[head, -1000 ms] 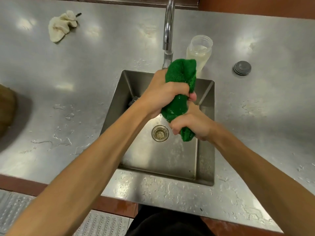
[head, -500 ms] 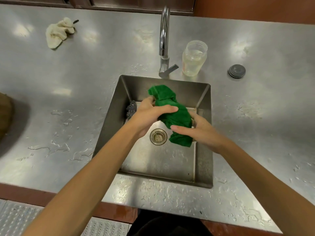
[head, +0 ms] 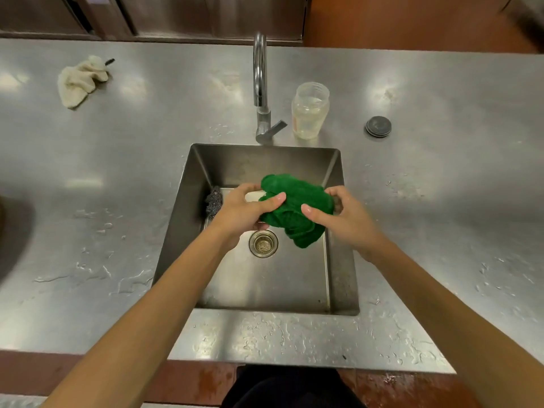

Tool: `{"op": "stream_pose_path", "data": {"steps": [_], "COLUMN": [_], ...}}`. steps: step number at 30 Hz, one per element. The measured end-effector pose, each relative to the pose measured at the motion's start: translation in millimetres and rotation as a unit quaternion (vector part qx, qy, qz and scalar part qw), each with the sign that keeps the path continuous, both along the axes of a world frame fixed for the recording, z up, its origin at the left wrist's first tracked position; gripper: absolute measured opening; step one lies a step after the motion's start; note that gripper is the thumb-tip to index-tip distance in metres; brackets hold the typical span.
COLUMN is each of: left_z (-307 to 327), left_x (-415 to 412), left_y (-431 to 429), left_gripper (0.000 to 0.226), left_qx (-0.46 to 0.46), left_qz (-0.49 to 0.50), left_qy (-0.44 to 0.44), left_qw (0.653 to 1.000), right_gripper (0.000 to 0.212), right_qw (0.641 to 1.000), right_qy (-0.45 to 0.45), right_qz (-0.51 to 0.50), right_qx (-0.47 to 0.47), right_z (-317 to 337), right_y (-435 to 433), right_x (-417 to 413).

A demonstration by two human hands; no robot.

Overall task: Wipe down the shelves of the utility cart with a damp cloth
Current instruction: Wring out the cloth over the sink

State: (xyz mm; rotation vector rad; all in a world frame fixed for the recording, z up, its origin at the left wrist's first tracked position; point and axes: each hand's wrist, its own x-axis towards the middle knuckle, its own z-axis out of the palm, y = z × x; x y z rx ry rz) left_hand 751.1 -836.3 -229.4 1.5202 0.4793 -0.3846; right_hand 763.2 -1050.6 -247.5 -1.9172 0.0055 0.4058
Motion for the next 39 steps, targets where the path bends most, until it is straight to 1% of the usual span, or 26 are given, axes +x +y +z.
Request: {"op": "stream_pose_path", "data": {"steps": [3,5,7,9,11,12,14,16,18,19,20,21,22,23,26,29,31,34,35,37,38,39], "left_z": [6.6,8.0,8.1,8.8,6.2,4.8,5.2,9.1,21.1,27.5,33.2,38.5,40.7,43.6,47.4,49.3,48.9,46.2,45.4,48.3,51.1,53.4], "left_x": [-5.4,-8.9,-10.1,-10.5,-10.5,-10.8,-12.1,-14.0,-17.6,-19.3,-20.4,-21.7,-21.9,-23.2,-27.3,-30.1,-31.7,-36.3,-36.5,-36.7,-36.5,-35.8], "left_y": [-2.6,-4.0,-2.2,2.6,6.4,7.3,5.5,1.3,-4.7,-8.6,-12.9,-18.2,-23.5,-29.3,-44.1,-58.9,-68.4,-79.3,-81.6,-86.0,-88.1,-89.7], "left_gripper": [0.047,0.042,0.043,0.034,0.026,0.025,0.030,0.043,0.067,0.078,0.085,0.084,0.078,0.069,0.047,0.026,0.017,0.015,0.014,0.011,0.013,0.017], "left_qx": [-0.013,0.002,0.050,0.111,0.162,0.184,0.223,0.234,0.215,0.195,0.179,0.168,0.161,0.152,0.131,0.131,0.144,0.162,0.159,0.128,0.105,0.084], "left_qz": [-0.007,-0.015,-0.019,-0.027,-0.038,-0.044,-0.064,-0.097,-0.166,-0.203,-0.236,-0.263,-0.282,-0.292,-0.280,-0.262,-0.258,-0.260,-0.249,-0.206,-0.183,-0.169], "left_qy": [-0.027,-0.064,-0.095,-0.131,-0.163,-0.176,-0.194,-0.219,-0.276,-0.314,-0.349,-0.379,-0.397,-0.400,-0.364,-0.346,-0.333,-0.315,-0.307,-0.277,-0.258,-0.242], "left_qw": [1.000,0.998,0.994,0.985,0.972,0.966,0.953,0.942,0.922,0.907,0.889,0.871,0.858,0.855,0.879,0.891,0.895,0.898,0.905,0.930,0.943,0.952], "right_gripper": [0.028,0.019,0.019,0.017,0.023,0.026,0.030,0.033,0.034,0.034,0.034,0.034,0.032,0.032,0.034,0.062,0.069,0.081,0.083,0.084,0.085,0.080], "right_qw": [0.999,0.996,0.992,0.989,0.989,0.990,0.990,0.987,0.988,0.990,0.992,0.993,0.994,0.994,0.996,0.999,1.000,0.999,0.998,0.998,0.997,0.995], "right_qy": [-0.039,-0.069,-0.087,-0.085,-0.078,-0.073,-0.050,-0.016,0.010,0.019,0.028,0.036,0.044,0.050,0.060,0.035,0.026,-0.009,-0.022,-0.052,-0.076,-0.102], "right_qz": [-0.014,-0.034,-0.074,-0.117,-0.126,-0.119,-0.110,-0.095,-0.060,-0.043,-0.030,-0.020,-0.016,-0.019,-0.025,-0.001,0.001,-0.017,-0.014,0.011,0.020,0.012], "right_qx": [-0.036,-0.051,-0.052,-0.016,0.016,0.031,0.078,0.132,0.142,0.132,0.121,0.110,0.102,0.092,0.059,-0.029,-0.013,0.037,0.049,0.027,0.001,-0.022], "right_z": [2.5,2.6,1.8,6.5,14.1,19.1,29.5,41.0,51.4,55.1,58.8,61.3,63.7,65.4,64.6,56.1,48.8,36.4,33.4,29.7,26.0,20.1], "right_y": [-1.3,-1.4,-2.2,-4.3,-8.5,-10.8,-15.4,-19.4,-22.1,-23.3,-24.0,-25.8,-27.7,-30.4,-40.1,-51.1,-56.0,-68.3,-71.6,-73.2,-71.8,-70.6], "right_x": [-6.4,-13.0,-19.1,-25.2,-30.0,-33.2,-39.2,-45.3,-49.5,-51.3,-53.0,-53.9,-54.7,-54.8,-56.2,-63.3,-74.9,-96.5,-105.1,-120.1,-126.2,-129.6]}}
